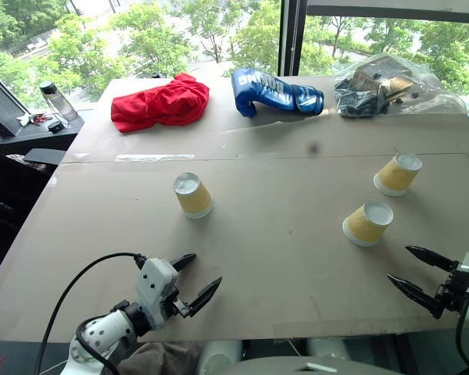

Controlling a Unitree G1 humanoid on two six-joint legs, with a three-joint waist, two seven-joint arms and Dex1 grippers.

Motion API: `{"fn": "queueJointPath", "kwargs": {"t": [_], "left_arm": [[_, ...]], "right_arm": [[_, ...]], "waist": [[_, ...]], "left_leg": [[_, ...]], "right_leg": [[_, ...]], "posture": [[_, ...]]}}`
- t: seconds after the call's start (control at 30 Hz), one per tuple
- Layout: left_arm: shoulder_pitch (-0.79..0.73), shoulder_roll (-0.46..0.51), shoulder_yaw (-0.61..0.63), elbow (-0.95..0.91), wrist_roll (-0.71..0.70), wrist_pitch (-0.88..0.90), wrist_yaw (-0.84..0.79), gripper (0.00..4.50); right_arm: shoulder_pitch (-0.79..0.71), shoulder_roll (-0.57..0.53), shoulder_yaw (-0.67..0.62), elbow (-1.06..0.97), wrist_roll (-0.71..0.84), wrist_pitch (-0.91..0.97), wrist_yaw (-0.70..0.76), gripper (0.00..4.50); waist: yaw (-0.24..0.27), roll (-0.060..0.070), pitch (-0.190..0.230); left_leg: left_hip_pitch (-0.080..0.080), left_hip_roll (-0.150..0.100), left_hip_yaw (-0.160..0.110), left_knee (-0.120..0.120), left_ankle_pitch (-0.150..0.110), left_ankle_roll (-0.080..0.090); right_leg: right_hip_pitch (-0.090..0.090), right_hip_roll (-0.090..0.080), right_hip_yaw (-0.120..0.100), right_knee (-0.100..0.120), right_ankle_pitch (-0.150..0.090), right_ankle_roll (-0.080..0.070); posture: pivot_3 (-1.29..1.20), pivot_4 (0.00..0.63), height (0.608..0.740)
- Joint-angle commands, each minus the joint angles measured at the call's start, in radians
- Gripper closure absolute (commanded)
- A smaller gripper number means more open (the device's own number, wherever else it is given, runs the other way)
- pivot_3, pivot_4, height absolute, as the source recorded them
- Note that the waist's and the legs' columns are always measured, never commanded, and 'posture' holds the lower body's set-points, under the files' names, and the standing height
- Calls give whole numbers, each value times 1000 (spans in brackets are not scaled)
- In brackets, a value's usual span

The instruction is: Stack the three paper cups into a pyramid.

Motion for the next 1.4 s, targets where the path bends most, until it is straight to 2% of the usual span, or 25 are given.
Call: {"fn": "queueJointPath", "kwargs": {"t": [0.03,0.67,0.87,0.97,1.17,1.27,1.4], "left_arm": [[27,-9,17,9,-21,-9,-6,30],[-10,4,35,37,-73,-44,-82,30],[-49,32,34,19,-88,-35,-123,30],[-99,87,28,-39,-131,17,-170,30],[-285,207,44,-172,-370,226,-231,30],[-381,266,35,-205,-421,296,-257,30],[-434,320,53,-214,-467,354,-291,30]], "right_arm": [[-14,-19,-31,16,7,-23,18,0],[-42,-41,-46,85,-11,-63,48,0],[-48,-31,-46,47,3,-47,34,0],[-70,-17,-34,16,7,-34,1,0],[-124,6,-3,-38,11,-8,-38,0],[-172,28,31,-62,-11,15,-96,0],[-218,54,48,-108,-6,74,-184,0]], "waist": [[0,0,0],[1,-3,3],[0,-4,3],[0,-4,4],[3,-4,6],[-1,-5,8],[-5,-3,9]], "left_leg": [[0,0,0,0,0,0],[-1,0,0,0,0,0],[-1,0,0,0,0,0],[-1,0,0,0,0,0],[-1,0,-1,1,0,0],[-1,0,-2,1,0,0],[0,0,0,2,0,0]], "right_leg": [[0,0,0,0,0,0],[0,1,-1,-1,0,0],[0,2,0,-1,0,0],[0,2,0,-1,0,0],[0,2,-1,1,1,2],[0,5,-2,2,2,4],[-1,11,-1,3,2,4]], "posture": [[0,150,740],[0,150,740],[0,150,740],[0,150,740],[0,150,740],[0,150,740],[0,150,740]]}}
